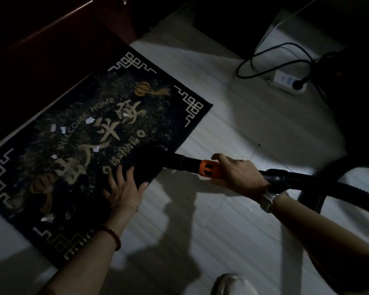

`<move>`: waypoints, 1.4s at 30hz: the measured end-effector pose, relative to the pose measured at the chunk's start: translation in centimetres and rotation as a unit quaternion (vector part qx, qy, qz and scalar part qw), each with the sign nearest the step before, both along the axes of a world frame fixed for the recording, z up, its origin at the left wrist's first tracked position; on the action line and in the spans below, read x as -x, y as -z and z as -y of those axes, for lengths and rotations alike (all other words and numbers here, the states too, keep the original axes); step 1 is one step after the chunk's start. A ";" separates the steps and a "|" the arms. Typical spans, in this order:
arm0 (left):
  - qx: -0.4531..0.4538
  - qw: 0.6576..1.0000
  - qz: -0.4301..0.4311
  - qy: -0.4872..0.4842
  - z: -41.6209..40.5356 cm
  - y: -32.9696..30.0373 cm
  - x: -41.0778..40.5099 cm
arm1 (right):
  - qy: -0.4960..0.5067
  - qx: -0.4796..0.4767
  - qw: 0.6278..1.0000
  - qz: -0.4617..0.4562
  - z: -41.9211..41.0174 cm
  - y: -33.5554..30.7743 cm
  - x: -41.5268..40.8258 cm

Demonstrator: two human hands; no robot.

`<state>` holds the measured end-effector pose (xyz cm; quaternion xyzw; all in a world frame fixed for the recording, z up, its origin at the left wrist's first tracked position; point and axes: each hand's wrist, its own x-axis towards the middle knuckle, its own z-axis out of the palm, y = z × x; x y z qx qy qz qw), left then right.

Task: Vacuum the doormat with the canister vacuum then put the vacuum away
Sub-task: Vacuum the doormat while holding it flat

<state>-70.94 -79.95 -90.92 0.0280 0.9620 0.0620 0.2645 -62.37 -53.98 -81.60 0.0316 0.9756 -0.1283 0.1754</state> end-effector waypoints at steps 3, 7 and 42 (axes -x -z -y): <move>-0.001 1.000 -0.009 0.004 0.0 0.1 -0.3 | -0.066 0.045 0.997 0.015 -0.2 -0.1 -0.3; 0.008 1.000 -0.015 0.003 0.1 0.2 -0.4 | -0.020 0.080 0.994 -0.069 1.4 0.5 2.0; 0.005 0.999 0.034 -0.018 0.4 0.2 1.2 | 0.046 0.090 0.991 -0.089 1.0 3.7 -0.1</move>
